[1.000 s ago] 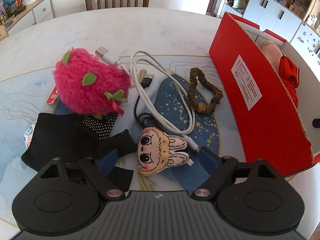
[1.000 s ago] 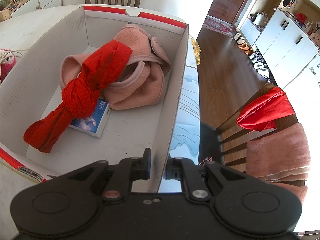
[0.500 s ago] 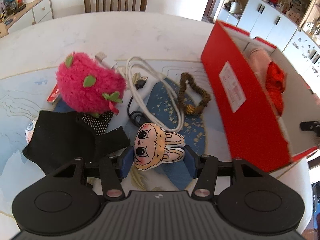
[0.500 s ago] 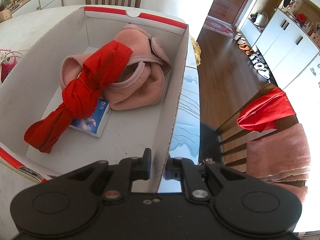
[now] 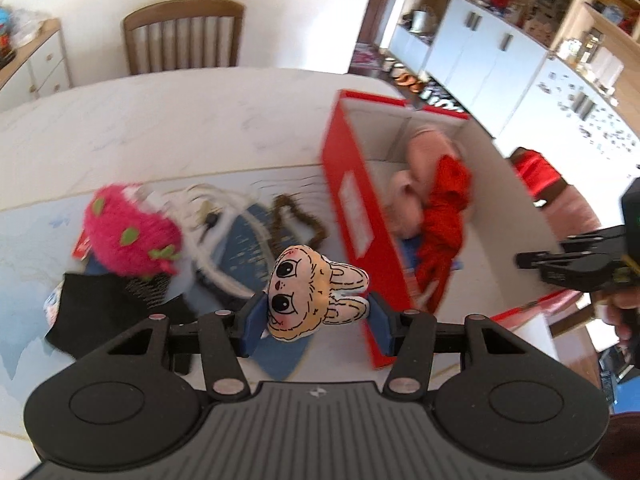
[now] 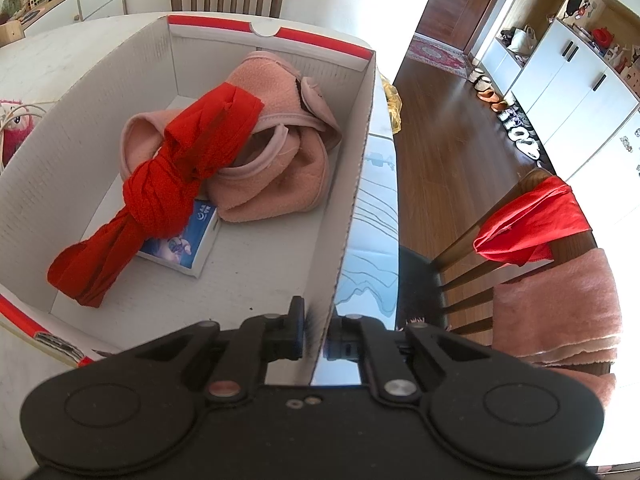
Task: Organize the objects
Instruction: 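Carry the bunny plush with the left gripper into the box and release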
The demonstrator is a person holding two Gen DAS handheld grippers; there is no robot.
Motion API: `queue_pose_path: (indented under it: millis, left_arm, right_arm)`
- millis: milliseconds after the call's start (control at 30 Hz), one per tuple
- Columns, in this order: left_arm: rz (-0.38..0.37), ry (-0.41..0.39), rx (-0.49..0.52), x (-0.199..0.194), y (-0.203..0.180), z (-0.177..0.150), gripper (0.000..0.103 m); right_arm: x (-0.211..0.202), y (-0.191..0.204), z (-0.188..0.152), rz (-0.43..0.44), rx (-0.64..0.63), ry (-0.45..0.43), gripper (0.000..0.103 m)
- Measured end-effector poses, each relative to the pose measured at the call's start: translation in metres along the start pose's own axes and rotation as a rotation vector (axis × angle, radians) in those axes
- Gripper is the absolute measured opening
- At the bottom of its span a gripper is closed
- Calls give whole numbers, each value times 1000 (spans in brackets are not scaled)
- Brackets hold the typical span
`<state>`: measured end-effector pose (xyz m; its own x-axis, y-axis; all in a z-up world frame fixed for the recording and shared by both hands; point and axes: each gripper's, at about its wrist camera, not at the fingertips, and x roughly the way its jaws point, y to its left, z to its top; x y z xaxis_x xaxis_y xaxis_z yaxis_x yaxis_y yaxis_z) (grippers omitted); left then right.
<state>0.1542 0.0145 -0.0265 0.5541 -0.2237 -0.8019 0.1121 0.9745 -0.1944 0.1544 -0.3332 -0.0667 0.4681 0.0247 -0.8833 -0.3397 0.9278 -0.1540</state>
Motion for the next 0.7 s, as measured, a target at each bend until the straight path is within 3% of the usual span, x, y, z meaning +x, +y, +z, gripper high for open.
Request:
queue_pose_path:
  millis: [367,700]
  left_arm:
    - [-113,-8,135,2,-64,24,53]
    - [-153,48,265,32,-114,36,53]
  right_arm:
    - [-11,-5,2,30,20,-26,6]
    - [-22,-12,-2,62,54,-47,5]
